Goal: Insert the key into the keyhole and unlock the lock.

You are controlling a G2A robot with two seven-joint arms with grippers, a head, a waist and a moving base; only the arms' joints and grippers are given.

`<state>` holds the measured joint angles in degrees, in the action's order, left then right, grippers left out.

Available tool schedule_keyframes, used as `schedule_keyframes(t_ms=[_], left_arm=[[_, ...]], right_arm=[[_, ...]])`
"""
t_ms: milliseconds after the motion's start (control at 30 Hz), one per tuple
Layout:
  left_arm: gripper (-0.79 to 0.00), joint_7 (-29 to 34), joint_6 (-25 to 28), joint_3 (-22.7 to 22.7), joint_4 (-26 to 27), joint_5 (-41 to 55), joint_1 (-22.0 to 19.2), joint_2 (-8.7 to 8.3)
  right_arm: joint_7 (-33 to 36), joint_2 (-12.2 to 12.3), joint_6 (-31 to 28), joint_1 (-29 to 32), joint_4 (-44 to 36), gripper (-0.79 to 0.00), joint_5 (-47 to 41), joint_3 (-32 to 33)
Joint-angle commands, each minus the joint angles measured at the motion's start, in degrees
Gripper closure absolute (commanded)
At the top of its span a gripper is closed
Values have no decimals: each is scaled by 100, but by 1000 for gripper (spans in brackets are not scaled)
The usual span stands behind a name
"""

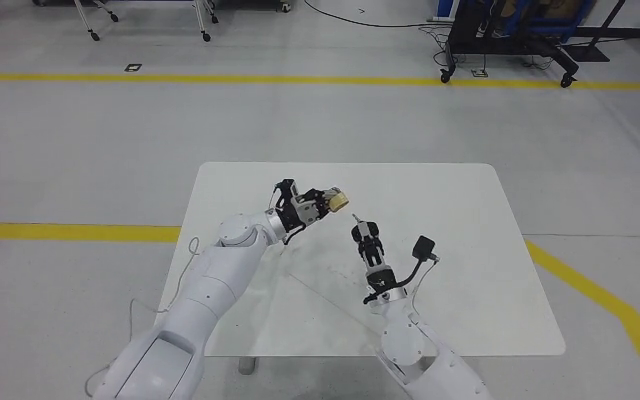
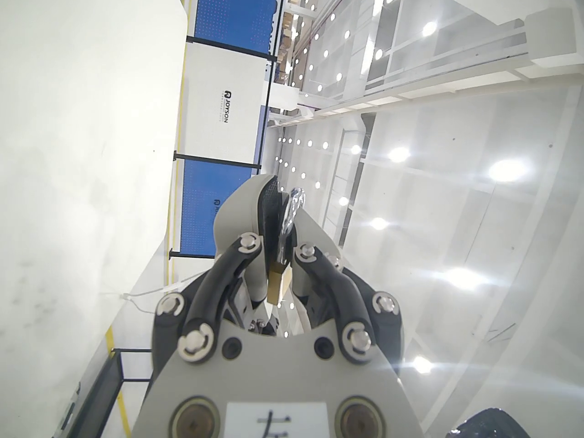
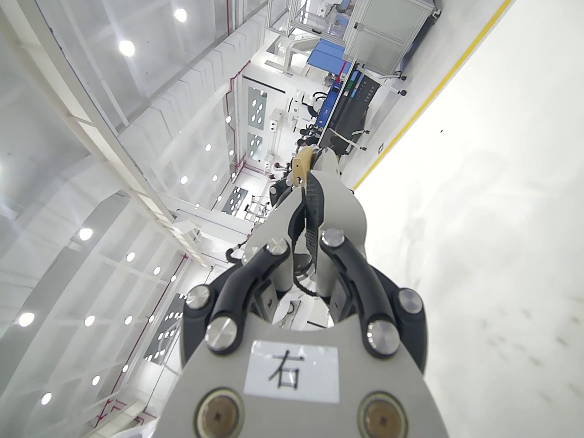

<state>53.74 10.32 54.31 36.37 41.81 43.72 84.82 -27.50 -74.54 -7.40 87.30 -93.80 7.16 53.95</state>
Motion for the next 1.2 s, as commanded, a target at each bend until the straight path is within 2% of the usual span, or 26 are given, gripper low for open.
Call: schedule_keyframes(t_ms=[0, 233, 1167], left_arm=[[0, 15, 54, -15, -40, -55, -20, 13], [0, -7, 85, -78, -121, -249, -71, 59], [0, 210, 181, -42, -294, -542, -146, 149]], right_arm=[[-69, -49, 78, -81, 85, 0, -55, -68], [-291, -159, 129, -115, 140, 0, 61, -178], [-455, -416, 330, -42, 215, 0, 464, -78]])
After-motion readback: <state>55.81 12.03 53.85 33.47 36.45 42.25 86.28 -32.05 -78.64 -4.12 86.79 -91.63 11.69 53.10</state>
